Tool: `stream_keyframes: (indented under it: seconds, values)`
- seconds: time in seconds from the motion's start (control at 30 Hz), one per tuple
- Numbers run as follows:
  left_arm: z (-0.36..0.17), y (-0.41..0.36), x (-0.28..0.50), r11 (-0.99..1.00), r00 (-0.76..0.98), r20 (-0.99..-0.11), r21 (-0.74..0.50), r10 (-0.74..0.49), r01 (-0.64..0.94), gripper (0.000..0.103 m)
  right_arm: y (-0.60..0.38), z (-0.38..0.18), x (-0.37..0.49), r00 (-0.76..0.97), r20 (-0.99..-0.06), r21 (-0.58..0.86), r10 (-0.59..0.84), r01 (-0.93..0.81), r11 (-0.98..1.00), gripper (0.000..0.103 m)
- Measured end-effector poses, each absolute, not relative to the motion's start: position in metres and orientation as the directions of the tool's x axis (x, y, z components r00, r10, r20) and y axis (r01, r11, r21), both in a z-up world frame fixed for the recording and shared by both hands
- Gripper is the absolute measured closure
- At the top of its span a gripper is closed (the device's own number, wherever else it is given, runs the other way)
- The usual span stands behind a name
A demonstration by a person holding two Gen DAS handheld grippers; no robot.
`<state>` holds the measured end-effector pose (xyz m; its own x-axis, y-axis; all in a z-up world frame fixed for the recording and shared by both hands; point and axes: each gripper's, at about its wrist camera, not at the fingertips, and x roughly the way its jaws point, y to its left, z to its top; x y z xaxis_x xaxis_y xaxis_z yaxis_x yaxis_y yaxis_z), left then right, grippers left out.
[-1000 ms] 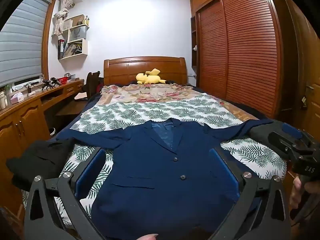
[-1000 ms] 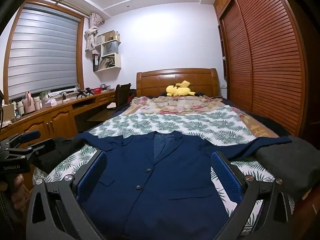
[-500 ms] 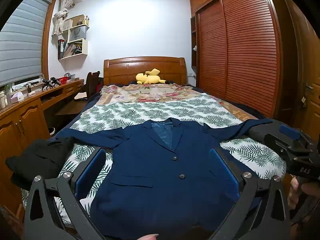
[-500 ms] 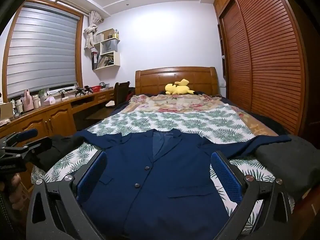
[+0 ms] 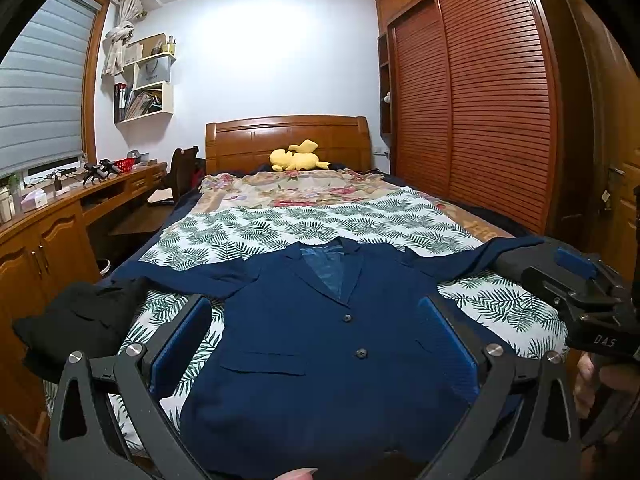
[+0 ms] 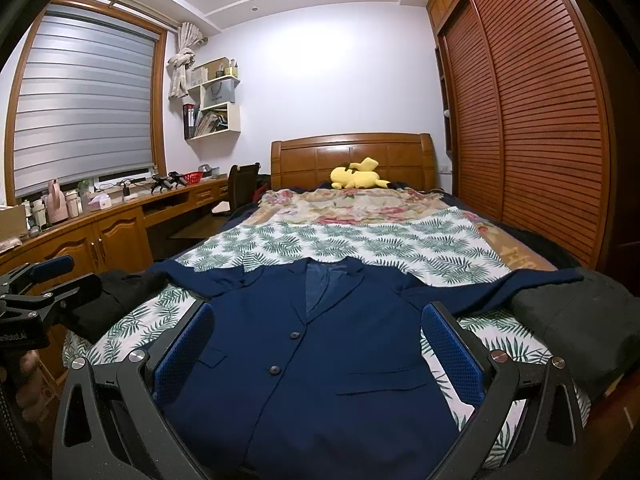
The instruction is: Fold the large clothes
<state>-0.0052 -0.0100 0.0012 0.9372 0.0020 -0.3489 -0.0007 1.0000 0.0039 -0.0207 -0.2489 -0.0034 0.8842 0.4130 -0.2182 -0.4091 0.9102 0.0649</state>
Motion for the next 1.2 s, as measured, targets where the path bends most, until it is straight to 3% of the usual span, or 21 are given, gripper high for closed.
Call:
stream_keyframes:
  seconds: [1.2]
  values:
    - [-0.0018,-0.0086,-0.0045,1.000,0.935,-0.354,-0.001,0.008,-0.008,0.000,-0.2482,-0.0031,-0.0210,0.881,-0.228,0.064,0.414,-0.410,0.910,0.000]
